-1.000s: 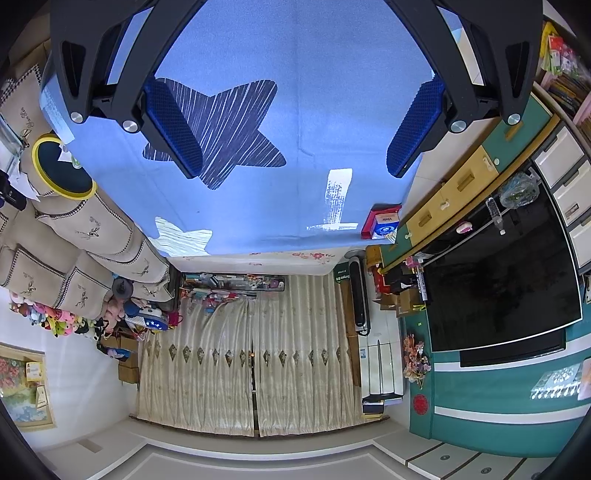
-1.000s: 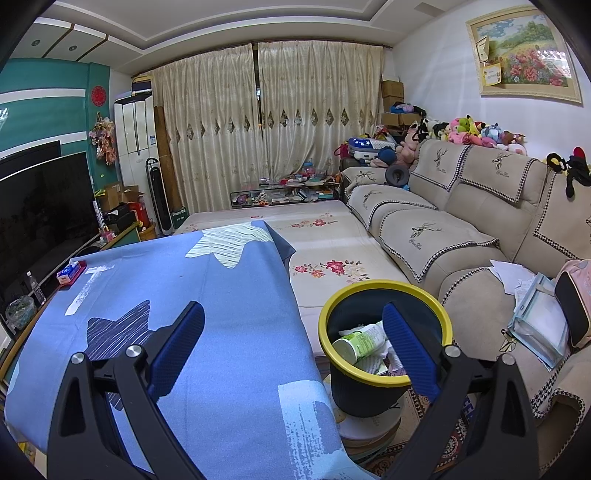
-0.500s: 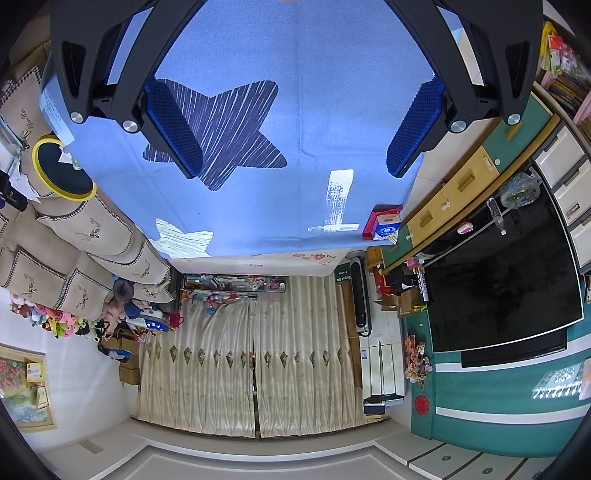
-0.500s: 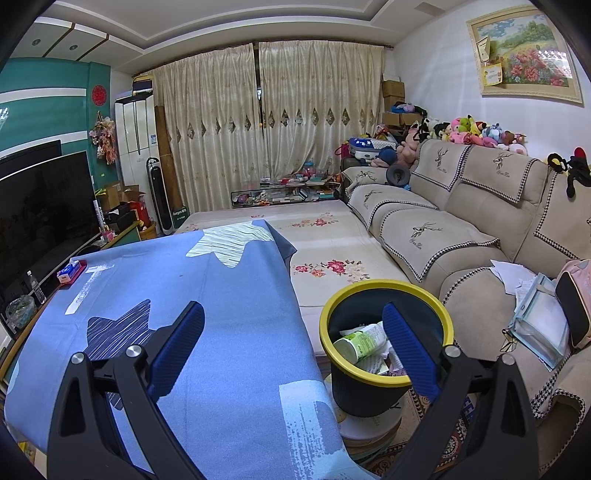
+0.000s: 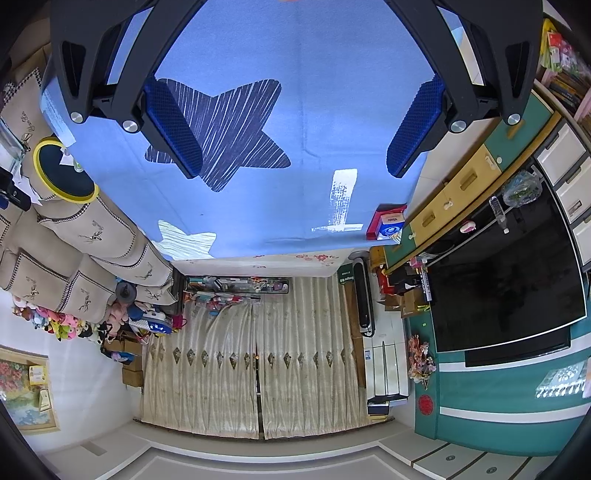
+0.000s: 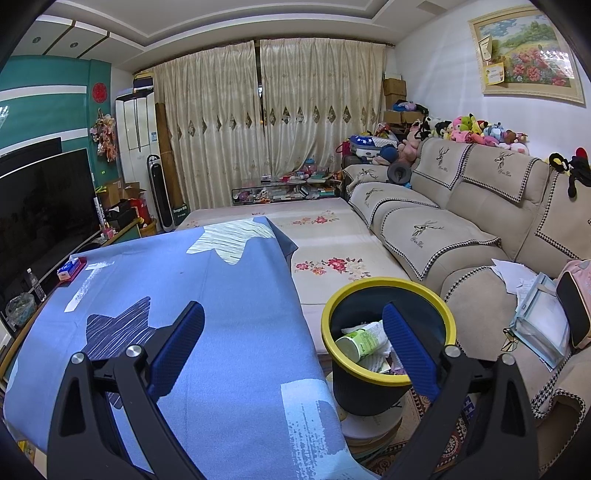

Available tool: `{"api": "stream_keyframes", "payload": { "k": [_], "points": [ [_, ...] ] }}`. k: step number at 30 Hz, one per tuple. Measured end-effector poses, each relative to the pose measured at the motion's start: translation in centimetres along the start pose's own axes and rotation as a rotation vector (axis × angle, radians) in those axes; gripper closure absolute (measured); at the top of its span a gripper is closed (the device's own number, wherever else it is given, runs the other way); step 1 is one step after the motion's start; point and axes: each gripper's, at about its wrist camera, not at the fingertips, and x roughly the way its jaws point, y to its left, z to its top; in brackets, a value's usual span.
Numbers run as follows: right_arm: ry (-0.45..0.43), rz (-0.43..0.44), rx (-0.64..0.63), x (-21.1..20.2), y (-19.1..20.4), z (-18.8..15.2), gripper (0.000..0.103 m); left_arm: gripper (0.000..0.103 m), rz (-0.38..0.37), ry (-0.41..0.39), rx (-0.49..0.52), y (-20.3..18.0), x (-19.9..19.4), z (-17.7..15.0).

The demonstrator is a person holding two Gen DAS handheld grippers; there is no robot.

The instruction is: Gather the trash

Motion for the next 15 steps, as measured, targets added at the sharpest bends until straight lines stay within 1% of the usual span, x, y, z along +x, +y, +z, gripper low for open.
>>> {"api": "stream_keyframes", "payload": {
  "k": [7, 9, 11, 13, 15],
  "points": [
    [0.003, 0.001, -0.001, 0.1, 0.1, -0.1, 0.011, 0.005, -0.016, 0.013, -0.008, 0.0, 0.5, 0.1],
    [0.008, 0.003, -0.003, 0.3, 0.1, -0.3, 0.011, 0.005, -0.036, 0.019, -0.015, 0.1, 0.9, 0.2],
    [0.014, 0.01, -0.004, 0.7, 0.2, -0.4, 0.011, 0.005, -0.068, 0.002, -0.016, 0.2, 1.0, 0.1],
    [0.021, 0.017, -0.009, 1.1, 0.4, -0.4, 0.011, 0.005, -0.059, -0.003, -0.014, 0.2, 1.3, 0.4],
    [0.028, 0.031, -0.014, 1.6, 0.7, -0.3, 0.011, 0.005, -0.034, -0.001, -0.017, 0.4, 1.8, 0.8]
  ]
}}
